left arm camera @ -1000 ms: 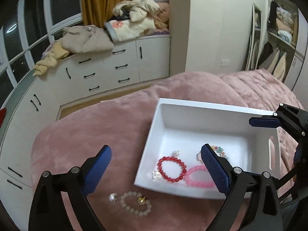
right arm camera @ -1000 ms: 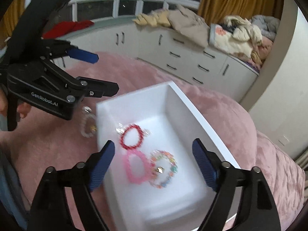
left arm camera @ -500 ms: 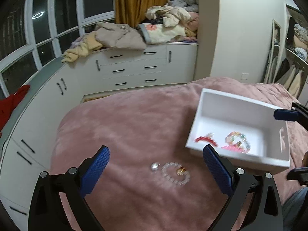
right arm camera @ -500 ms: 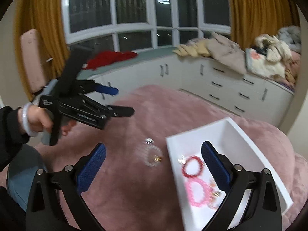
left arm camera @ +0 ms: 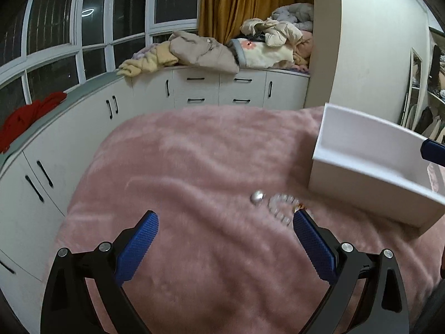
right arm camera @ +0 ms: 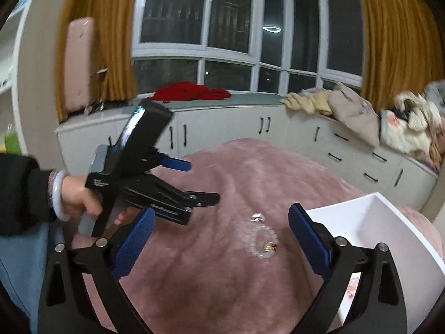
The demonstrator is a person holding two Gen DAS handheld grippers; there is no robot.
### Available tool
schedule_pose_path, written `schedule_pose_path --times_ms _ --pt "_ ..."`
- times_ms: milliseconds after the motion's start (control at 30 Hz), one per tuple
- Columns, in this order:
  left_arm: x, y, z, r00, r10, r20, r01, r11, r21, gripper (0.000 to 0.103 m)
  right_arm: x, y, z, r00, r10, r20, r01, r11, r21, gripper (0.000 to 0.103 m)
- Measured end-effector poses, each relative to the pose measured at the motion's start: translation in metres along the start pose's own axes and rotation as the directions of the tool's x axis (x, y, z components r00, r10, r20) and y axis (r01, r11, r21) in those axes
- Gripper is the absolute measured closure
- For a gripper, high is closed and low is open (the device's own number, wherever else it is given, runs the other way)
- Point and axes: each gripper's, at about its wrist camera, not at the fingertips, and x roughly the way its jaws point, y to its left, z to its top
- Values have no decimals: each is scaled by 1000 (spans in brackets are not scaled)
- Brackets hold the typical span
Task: Organize jewelry
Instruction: 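Open both tools in the box and move them back toward the white bead bracelet, then grasp the white bead bracelet with the right tool while the left tool grasps the silver pearl charm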
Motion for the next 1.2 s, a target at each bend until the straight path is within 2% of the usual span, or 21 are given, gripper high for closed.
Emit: schedule_pose_path --times_ms 133,200,267,367,500,667,700,767,833,1033,1200 --pt "10 8 -13 998 -60 8 60 998 -11 5 23 6 -16 998 18 -53 -17 1000 18 15" --pt "16 6 -15 995 -97 11 97 995 11 5 35 4 -24 997 -4 -83 6 1000 30 25" --pt "21 0 -15 993 -115 13 114 992 48 5 44 -1 -29 994 -14 -108 20 998 51 29" --pt "33 -1 -13 993 -120 11 119 991 69 5 50 -9 -38 994 -4 -105 15 995 98 29" --pt "45 4 -12 987 -158 21 156 986 59 5 55 -11 -43 993 -35 -110 45 995 90 29" --pt "66 9 -2 986 -165 16 163 984 76 6 62 -20 -52 989 -51 -141 67 992 111 29" --pt "70 10 0 983 -181 14 180 981 71 7 64 -23 -54 987 -62 -149 79 991 111 29" --pt "79 9 3 973 -232 0 232 970 68 16 70 -29 -58 983 -74 -168 95 988 120 32" --pt "87 5 4 967 -254 -24 255 963 84 24 79 -35 -63 979 -83 -188 109 985 132 35" --pt "109 -5 5 947 -313 -79 320 942 104 28 108 -48 -69 967 -122 -224 154 980 128 41" --pt "126 -4 4 931 -350 -103 358 931 70 34 129 -56 -77 955 -131 -268 175 973 147 45"
